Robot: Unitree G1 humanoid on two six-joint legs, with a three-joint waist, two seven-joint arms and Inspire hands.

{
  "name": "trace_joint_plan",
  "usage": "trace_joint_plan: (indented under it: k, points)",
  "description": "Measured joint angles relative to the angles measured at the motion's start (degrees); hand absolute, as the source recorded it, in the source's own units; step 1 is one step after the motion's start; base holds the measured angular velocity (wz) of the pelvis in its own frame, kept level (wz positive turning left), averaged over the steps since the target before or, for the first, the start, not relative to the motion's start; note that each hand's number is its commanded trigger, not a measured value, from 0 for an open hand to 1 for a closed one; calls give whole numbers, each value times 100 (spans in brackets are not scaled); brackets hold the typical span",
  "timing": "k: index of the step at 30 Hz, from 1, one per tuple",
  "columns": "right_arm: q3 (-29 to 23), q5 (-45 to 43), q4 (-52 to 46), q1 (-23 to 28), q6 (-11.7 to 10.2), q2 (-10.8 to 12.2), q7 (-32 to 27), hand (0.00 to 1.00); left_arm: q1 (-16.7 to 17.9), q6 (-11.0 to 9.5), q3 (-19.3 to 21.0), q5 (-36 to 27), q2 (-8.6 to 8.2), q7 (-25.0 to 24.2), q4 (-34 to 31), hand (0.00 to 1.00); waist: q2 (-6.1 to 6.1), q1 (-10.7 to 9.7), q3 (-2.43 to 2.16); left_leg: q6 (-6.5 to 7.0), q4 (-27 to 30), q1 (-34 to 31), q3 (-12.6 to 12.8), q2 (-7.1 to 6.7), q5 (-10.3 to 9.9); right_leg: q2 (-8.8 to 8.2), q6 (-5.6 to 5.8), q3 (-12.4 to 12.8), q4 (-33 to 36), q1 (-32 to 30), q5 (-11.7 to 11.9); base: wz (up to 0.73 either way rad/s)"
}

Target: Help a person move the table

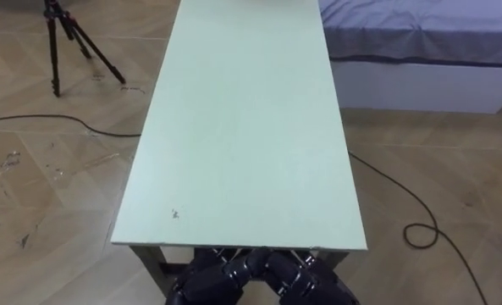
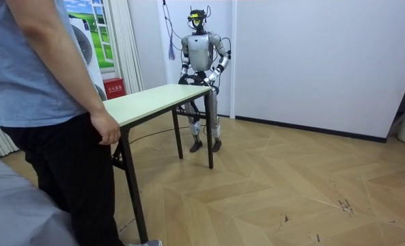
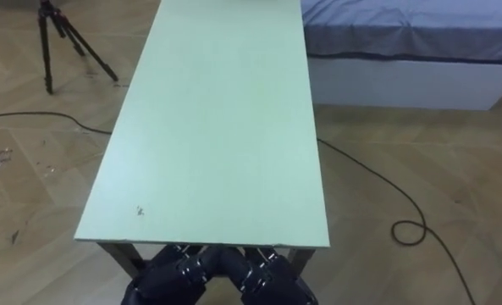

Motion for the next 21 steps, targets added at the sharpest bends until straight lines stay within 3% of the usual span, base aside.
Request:
trace_joint_plan:
  k: [9,16,21]
  points:
    - [34,14,0,-67,-1,-39,-64,0,-60,38,46,-631,97,338,-78,0,3,33,21,0,43,1,1,4,0,-1,-3,0,22,7,1,0]
    - [31,225,-2,-170,78,-78,-230,0,-115,104,263,-1183,78,589,-77,0,27,195,46,-1,41,77,96,5,0,11,-9,90,103,5,-2,-7]
    - [20,903,-2,-287,252,-119,-448,0,-239,146,709,-1846,-23,817,84,0,35,210,57,-1,33,93,96,5,1,11,-19,91,108,11,6,0]
